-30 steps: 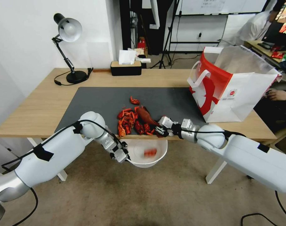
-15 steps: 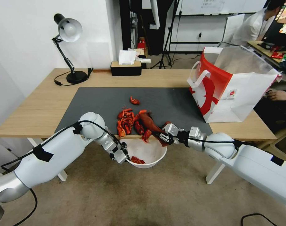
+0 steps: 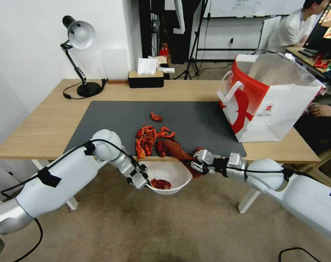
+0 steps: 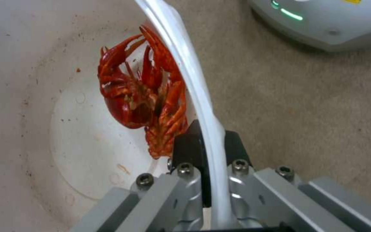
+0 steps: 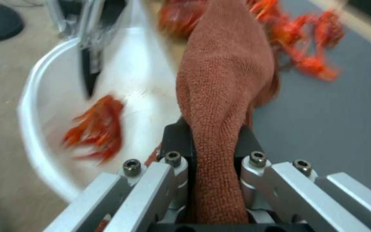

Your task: Sweep shrimp from table into container with towel, then put container into takeout bag.

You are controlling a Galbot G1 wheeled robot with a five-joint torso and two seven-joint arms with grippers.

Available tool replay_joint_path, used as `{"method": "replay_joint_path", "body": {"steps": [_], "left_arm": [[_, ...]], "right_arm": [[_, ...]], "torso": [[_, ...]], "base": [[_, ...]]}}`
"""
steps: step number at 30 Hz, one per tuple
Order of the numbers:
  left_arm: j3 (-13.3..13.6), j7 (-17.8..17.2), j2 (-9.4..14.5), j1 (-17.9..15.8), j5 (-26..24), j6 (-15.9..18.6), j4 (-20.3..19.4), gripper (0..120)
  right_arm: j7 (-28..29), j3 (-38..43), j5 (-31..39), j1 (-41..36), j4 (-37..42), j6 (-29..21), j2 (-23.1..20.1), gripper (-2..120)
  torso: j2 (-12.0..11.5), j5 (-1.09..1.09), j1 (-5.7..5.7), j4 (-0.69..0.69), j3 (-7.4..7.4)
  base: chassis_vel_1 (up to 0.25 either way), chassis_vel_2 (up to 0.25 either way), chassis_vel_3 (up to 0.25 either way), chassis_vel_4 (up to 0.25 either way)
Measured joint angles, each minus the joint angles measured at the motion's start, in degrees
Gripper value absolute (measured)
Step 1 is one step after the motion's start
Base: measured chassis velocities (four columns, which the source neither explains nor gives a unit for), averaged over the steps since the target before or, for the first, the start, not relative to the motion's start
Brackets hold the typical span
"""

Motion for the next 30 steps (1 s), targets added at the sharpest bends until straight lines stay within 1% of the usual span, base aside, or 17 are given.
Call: {"method": "replay_joint_path", "body": {"steps": [1,3,6,8,10,13,18,20,21,23,24,25,26,27,28,29,30], "left_arm": [[0.1,0.0,0.0,0.0,0.0,0.0,0.0,0],[0.2,0.0,0.1,-0.1,0.0,0.0,0.0,0],[0.4,0.0,0.1,-0.2,-0.1,0.0,0.0,0],[0.5,0.0,0.1,-0.4,-0.2,0.1,0.0,0],[0.6,0.0,0.1,-0.5,-0.3,0.1,0.0,0],[0.7,0.0,0.1,-0.5,-0.3,0.1,0.0,0],[0.7,-0.1,0.2,-0.3,-0.3,0.1,-0.1,0],[0.6,0.0,0.3,-0.1,-0.2,0.1,-0.3,0],[0.6,0.0,0.3,-0.1,-0.2,0.1,-0.3,0],[0.3,0.1,0.6,0.3,-0.1,0.0,-0.3,0],[0.3,0.1,0.6,0.3,-0.1,0.0,-0.3,0],[0.2,0.1,0.7,0.4,0.0,-0.2,-0.3,0],[0.2,0.2,0.7,0.5,0.0,-0.4,-0.2,0],[0.2,0.2,0.7,0.5,0.0,-0.4,-0.2,0],[0.0,0.2,0.8,0.7,0.1,-0.8,0.0,0],[-0.3,0.2,1.1,0.9,0.1,-0.9,0.0,0],[-0.3,0.2,1.1,0.9,0.1,-0.9,0.0,0]], "right_arm": [[-0.7,0.7,-0.2,-1.1,0.2,-0.1,-0.4,8],[-1.5,2.6,-0.5,-2.6,0.8,0.1,-0.9,8],[-2.6,4.4,-0.5,-4.2,1.2,0.4,-1.4,8],[-2.9,4.9,-0.5,-4.6,1.4,0.6,-1.6,8],[-3.6,5.6,-0.3,-5.0,1.5,1.3,-1.9,8],[-5.3,7.1,1.3,-5.5,2.6,3.5,-2.8,8],[-6.0,9.1,3.0,-6.1,4.4,3.7,-4.1,8],[-6.5,11.9,4.3,-6.1,5.3,3.8,-4.9,8],[-6.5,11.9,4.3,-6.1,5.3,3.8,-4.9,8],[-3.9,13.2,5.9,-4.4,5.1,3.8,-5.1,8],[-3.9,13.2,5.9,-4.4,5.1,3.8,-5.1,8],[-0.3,13.1,6.2,-2.2,4.2,3.7,-4.8,8],[2.2,12.8,6.4,-0.8,3.4,3.4,-4.5,8],[2.2,12.8,6.4,-0.8,3.4,3.4,-4.5,8],[6.3,10.3,6.4,3.4,1.1,2.1,-3.1,8],[8.1,7.6,6.5,7.2,-1.1,1.6,-1.6,8],[8.1,7.6,6.5,7.2,-1.1,1.6,-1.6,8]], "torso": [[0.0,0.06,0.01,-0.03,0.02],[0.0,-0.02,0.02,0.0,0.0],[0.0,0.04,0.02,0.01,0.01],[0.0,0.0,0.02,0.01,0.0],[0.0,0.03,0.02,0.0,0.0],[0.0,0.02,0.02,0.01,0.0],[0.0,0.02,0.01,0.0,-0.01],[0.0,0.0,0.01,0.0,-0.01],[0.0,0.0,0.01,0.0,-0.01],[0.0,0.02,0.01,-0.01,-0.01],[0.0,0.02,0.01,-0.01,-0.01],[0.0,0.01,0.01,0.0,-0.01],[0.0,-0.01,0.0,0.02,-0.01],[0.0,-0.01,0.0,0.02,-0.01],[0.0,0.01,0.0,-0.03,-0.01],[0.0,0.01,0.01,-0.03,-0.01],[0.0,0.01,0.01,-0.03,-0.01]], "base": [[0.0,0.0,0.0,0.0],[0.0,0.0,0.0,0.0],[0.0,0.0,0.0,0.0],[0.0,0.0,0.0,0.0],[0.0,0.0,0.0,0.0],[0.0,0.0,0.0,0.0],[0.0,0.0,0.0,0.0],[0.0,0.0,0.0,0.0],[0.0,0.0,0.0,0.0],[0.0,0.0,0.0,0.0],[0.0,0.0,0.0,0.0],[0.0,0.0,0.0,0.0],[0.0,0.0,0.0,0.0],[0.0,0.0,0.0,0.0],[0.0,0.0,0.0,0.0],[0.0,0.0,0.0,0.0],[0.0,0.0,0.0,0.0]]}}
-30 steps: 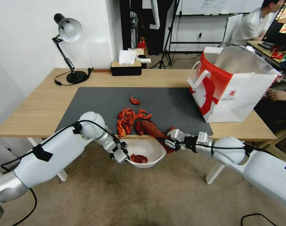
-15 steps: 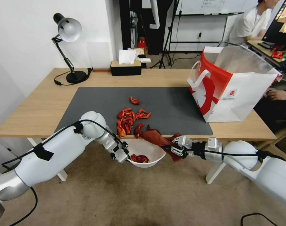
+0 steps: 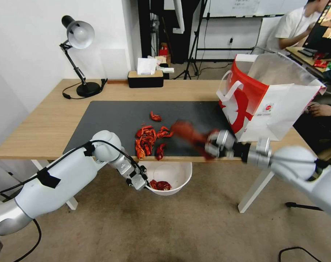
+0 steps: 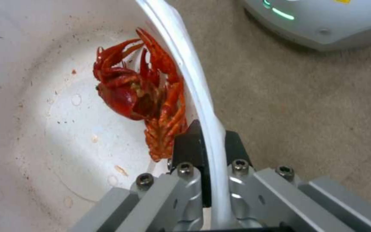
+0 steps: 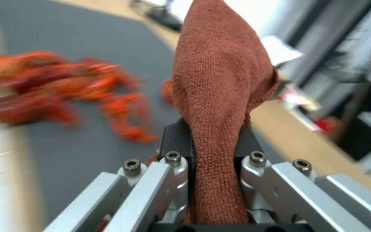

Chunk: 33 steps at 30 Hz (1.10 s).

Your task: Sweep shrimp from table into container with towel, then put container into takeout bag.

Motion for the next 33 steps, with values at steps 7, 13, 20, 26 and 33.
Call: {"method": "replay_joint_path", "body": {"steps": [7,13,20,26,33], "left_arm": [[-2.2,0.5,1.7,1.8,0.3,-0.4,-0.5,0],[-4.2,1.1,2.7,3.4,1.0,-1.3,-0.7,0],[-4.8,1.2,2.3,3.3,2.4,-2.6,0.1,0],[-5.0,1.2,2.2,3.1,2.5,-3.5,1.2,0],[-5.4,1.1,1.8,3.0,2.3,-4.0,2.1,0]], "right_arm": [[2.4,-15.5,0.0,16.9,-15.3,-0.8,10.5,8],[1.7,-23.5,0.0,27.1,-28.1,-0.6,18.7,8],[-2.7,-29.0,-1.4,33.1,-43.4,2.6,28.7,8],[-8.2,-30.1,-3.6,35.5,-53.6,6.4,35.1,8],[-13.6,-30.4,-6.6,37.0,-62.1,9.3,40.9,8]], "torso": [[0.0,-0.04,0.0,0.07,0.01],[0.0,-0.06,0.0,0.05,0.0],[0.0,0.01,0.01,0.03,0.01],[0.0,-0.01,0.01,0.02,0.01],[0.0,0.0,0.0,0.03,0.0]], "base": [[0.0,0.0,0.0,0.0],[0.0,0.0,0.0,0.0],[0.0,0.0,0.0,0.0],[0.0,0.0,0.0,0.0],[0.0,0.0,0.0,0.0]]}}
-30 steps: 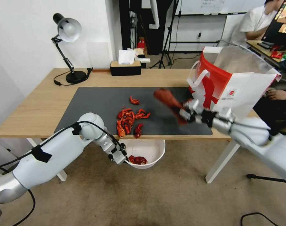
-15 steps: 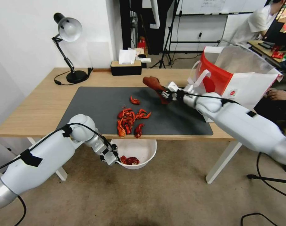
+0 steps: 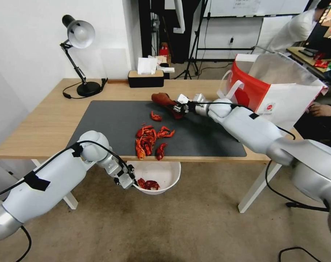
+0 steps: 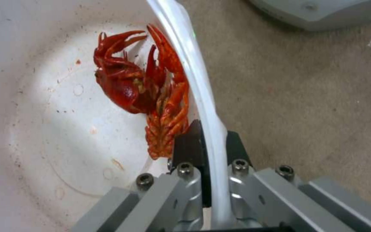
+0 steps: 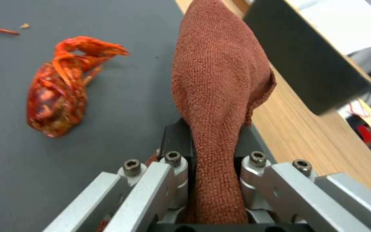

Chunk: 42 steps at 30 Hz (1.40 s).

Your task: Sweep shrimp from table into container with towel, then put container into takeout bag.

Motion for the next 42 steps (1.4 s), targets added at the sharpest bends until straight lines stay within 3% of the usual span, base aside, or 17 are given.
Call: {"method": "replay_joint_path", "body": {"steps": [7,18,27,42], "left_arm": [[0.0,-0.3,-0.9,-0.4,-0.2,-0.5,1.2,0],[-0.1,-0.4,-0.8,-0.4,-0.3,-0.9,1.6,0],[-0.1,-0.5,-0.7,-0.5,-0.3,-0.6,1.0,0],[-0.4,-0.5,0.3,-0.3,-1.2,-0.4,0.4,0]], "right_arm": [[-4.3,-0.3,-1.2,-0.6,-3.2,2.1,2.4,8],[-8.6,-0.1,-1.6,-1.1,-3.1,4.0,2.6,8],[-9.9,-2.8,0.2,-2.1,7.3,3.3,-2.7,8],[-9.3,-4.8,2.3,-3.0,16.0,1.1,-8.7,8]], "torso": [[0.0,0.0,0.0,0.0,0.0],[0.0,0.0,-0.01,0.0,-0.02],[0.0,0.01,-0.01,0.01,-0.01],[0.0,0.01,-0.02,-0.01,-0.01]], "base": [[0.0,0.0,0.0,0.0],[0.0,0.0,0.0,0.0],[0.0,0.0,0.0,0.0],[0.0,0.0,0.0,0.0]]}}
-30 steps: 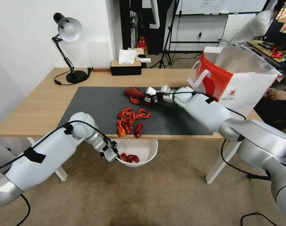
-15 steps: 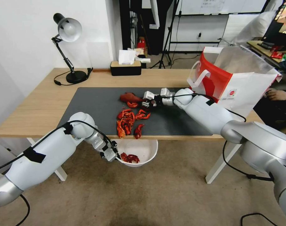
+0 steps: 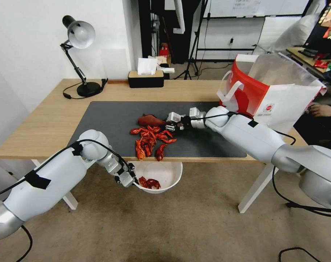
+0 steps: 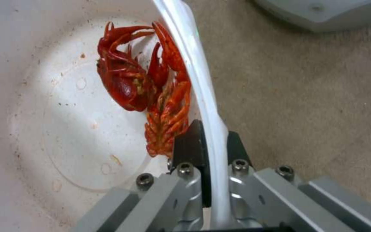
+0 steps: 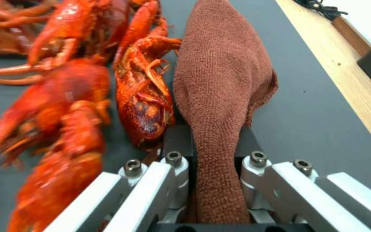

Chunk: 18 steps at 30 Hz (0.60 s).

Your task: Sweep shrimp from table into container with towel, then put container into takeout bag.

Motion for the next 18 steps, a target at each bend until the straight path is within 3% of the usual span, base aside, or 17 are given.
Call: {"method": "replay_joint_path", "body": {"steps": [18], "left_arm": [[-0.6,0.1,0.4,0.4,-0.2,0.2,-0.2,0]], "right_arm": [[1.1,-0.4,1.0,-2.3,10.1,-1.5,-4.4,8]], "torso": [[0.0,0.0,0.01,0.02,0.02]], "base": [[0.0,0.0,0.0,0.0]]}}
